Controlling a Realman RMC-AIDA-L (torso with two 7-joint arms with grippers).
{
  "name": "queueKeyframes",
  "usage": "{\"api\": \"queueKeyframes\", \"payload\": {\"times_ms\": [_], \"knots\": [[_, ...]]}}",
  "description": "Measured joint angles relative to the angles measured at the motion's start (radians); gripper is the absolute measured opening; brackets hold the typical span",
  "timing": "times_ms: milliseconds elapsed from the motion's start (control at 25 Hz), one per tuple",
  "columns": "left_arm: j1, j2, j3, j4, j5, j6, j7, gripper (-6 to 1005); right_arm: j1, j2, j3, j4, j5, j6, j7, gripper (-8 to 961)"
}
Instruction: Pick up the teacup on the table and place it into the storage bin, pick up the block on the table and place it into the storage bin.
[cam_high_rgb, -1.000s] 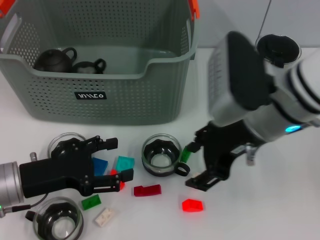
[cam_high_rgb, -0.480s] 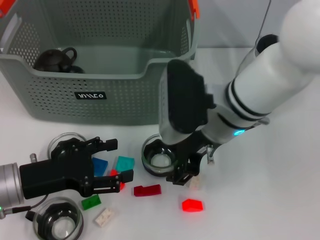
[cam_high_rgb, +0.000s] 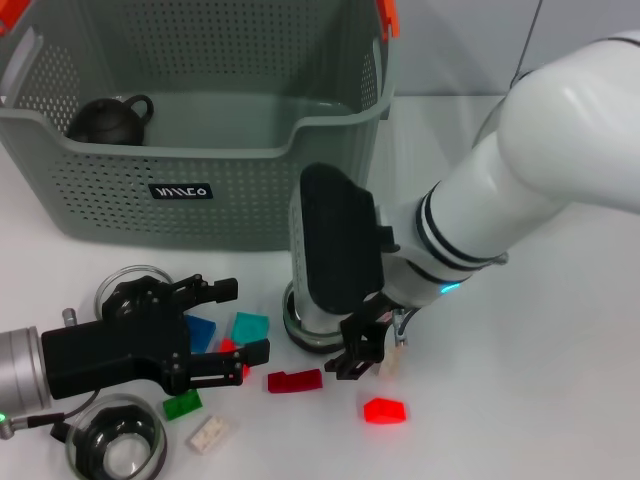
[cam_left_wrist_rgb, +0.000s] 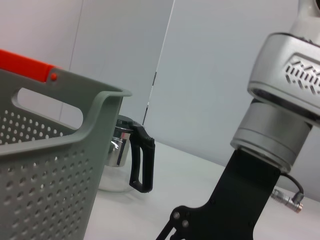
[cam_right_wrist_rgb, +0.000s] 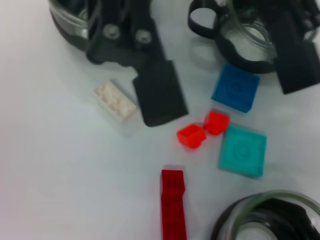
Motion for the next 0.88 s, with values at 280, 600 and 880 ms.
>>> {"api": "queueKeyframes", "payload": {"times_ms": [280,600,880], "knots": [[0.002,0.0,0.0,-0.001,-0.003,-0.005,0.0,858,0.001,0.003,-0.017,0.02,0.002,0.038,0.031,798],[0.008,-0.002,0.0,-0.001,-0.003,-0.01,0.0,856,0.002,0.003,-0.028,0.025,0.003,0.032,0.044,509],[0.009,-0.001,0.0,-0.001,-0.006,-0.011,0.0,854,0.004,0.002,-0.03,0.021,0.003,0.02,0.057,223]]}}
